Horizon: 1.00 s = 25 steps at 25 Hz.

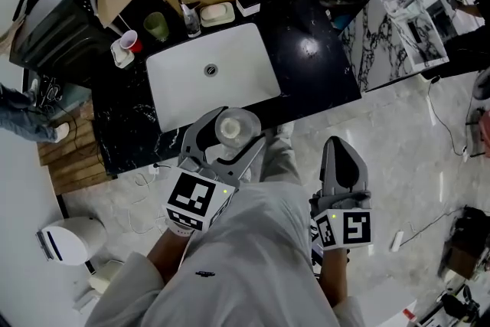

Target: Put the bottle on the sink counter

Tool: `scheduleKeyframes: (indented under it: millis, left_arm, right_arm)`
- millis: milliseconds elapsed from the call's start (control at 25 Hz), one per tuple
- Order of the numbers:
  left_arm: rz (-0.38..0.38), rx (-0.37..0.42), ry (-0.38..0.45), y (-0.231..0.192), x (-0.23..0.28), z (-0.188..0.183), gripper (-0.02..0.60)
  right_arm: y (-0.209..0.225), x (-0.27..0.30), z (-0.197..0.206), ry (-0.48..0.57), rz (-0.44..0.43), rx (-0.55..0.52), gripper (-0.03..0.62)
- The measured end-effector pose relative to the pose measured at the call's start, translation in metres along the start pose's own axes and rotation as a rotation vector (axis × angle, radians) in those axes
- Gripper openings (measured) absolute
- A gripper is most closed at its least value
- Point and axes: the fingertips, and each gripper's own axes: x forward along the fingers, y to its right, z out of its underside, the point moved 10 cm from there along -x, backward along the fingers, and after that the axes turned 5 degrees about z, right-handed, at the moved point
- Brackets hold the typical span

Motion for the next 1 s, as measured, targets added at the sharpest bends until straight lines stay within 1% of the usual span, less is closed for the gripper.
scheduleKeyframes:
  millis: [440,680,760,1000]
  left_arm:
    - [-0.034,-0.001,-0.036,-0.030,0.111,-0.053,0.334]
    - [-0.075,-0.052,-0.076,-0.043,0.176,-0.077,0.334]
    - [-0.088,-0.058,-0.088,-0.046,0.196,-0.084,0.334]
    - [-0.092,-0.061,-0.102,-0.054,0.256,-0.106,0.334]
  right_arm:
    - [0.081,0.106,-0.024,-0.020,-0.068,0.021,0.011]
    - [0.131,0.162,-0.032,-0.043,-0.126,0.038,0.011]
    - [0.147,0.180,-0.035,-0.054,-0.147,0.041,0.011]
    - [0.187,0.232,-0.041,-0.080,-0.207,0.031,0.011]
